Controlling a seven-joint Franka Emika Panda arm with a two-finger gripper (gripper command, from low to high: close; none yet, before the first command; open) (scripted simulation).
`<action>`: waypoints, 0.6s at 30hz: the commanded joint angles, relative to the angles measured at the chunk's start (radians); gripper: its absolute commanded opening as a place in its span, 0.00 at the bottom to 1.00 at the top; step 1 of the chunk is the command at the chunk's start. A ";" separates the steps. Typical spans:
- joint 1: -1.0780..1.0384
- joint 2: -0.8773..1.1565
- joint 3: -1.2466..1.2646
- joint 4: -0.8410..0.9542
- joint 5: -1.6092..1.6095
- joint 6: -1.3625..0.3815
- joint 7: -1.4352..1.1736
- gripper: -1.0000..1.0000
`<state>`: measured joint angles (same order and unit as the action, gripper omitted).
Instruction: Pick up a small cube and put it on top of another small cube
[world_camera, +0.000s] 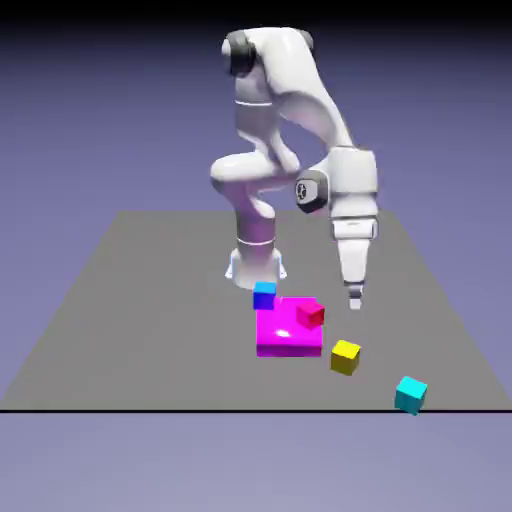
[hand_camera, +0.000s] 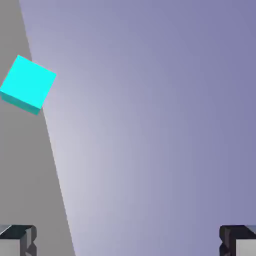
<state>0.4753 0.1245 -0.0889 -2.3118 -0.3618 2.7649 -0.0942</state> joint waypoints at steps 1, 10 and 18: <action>0.021 0.036 -0.005 0.026 -0.019 -0.014 -0.044 0.50; 0.237 0.362 -0.046 0.259 -0.188 -0.142 -0.435 0.50; 0.267 0.591 -0.084 0.376 -0.250 -0.064 -0.476 0.50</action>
<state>0.7420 0.7154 -0.1731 -1.9354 -0.6117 2.7005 -0.5702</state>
